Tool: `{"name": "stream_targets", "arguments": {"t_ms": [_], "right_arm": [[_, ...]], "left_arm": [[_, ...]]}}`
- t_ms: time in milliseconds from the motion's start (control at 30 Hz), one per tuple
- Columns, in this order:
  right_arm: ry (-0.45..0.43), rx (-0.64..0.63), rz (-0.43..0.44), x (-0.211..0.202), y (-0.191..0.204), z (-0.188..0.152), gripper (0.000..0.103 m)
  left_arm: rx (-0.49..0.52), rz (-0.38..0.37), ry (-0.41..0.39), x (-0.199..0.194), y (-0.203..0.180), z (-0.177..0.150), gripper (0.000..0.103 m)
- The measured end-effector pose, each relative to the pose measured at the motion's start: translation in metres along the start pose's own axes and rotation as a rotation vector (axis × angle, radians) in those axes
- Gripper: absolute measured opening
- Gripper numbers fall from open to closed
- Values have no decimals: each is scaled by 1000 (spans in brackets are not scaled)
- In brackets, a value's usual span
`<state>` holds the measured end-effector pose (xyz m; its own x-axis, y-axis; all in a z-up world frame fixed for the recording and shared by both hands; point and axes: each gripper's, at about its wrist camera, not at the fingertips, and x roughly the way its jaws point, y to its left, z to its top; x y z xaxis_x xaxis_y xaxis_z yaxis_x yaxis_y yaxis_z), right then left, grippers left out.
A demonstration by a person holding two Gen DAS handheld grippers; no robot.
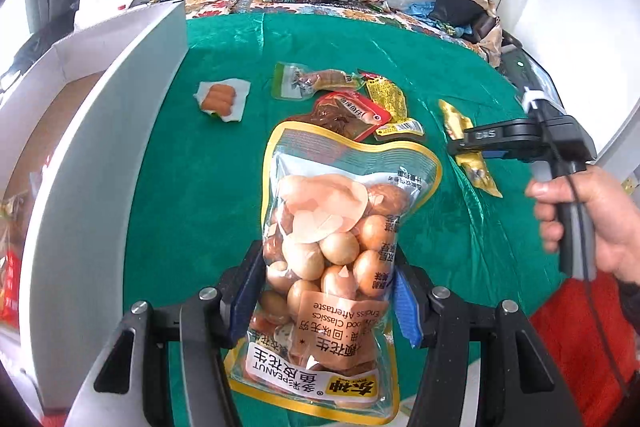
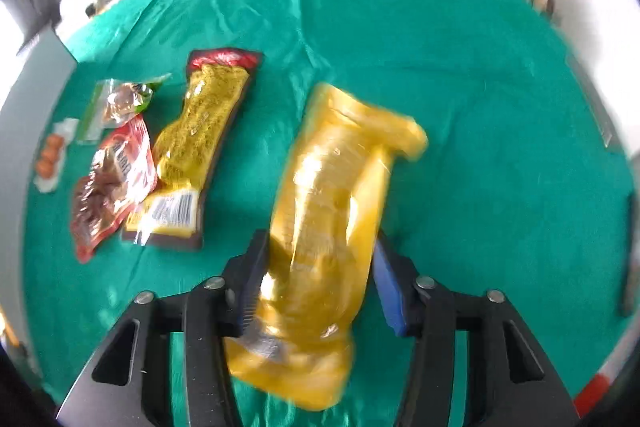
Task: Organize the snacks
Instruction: 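Grasp the quail-egg snack bag with the left tool while the right tool grasps the long yellow pack, then carry both packs over the white box and open both tools to drop them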
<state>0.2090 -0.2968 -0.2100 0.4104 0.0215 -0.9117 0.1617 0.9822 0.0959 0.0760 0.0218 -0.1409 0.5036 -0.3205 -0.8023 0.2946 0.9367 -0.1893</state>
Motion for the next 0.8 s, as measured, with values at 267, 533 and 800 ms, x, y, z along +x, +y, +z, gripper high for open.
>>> {"name": "stream_targets", "arguments": {"t_ms": [267, 533, 800], "right_arm": [[-3, 245, 286, -20, -54, -10, 49], [-57, 238, 550, -71, -19, -9, 49], [-84, -56, 851, -152, 164, 11, 49]], "left_arm": [[-76, -82, -56, -29, 4, 1, 57], [-211, -142, -163, -85, 56, 34, 57], [-286, 96, -225, -146, 180, 58, 58]]}}
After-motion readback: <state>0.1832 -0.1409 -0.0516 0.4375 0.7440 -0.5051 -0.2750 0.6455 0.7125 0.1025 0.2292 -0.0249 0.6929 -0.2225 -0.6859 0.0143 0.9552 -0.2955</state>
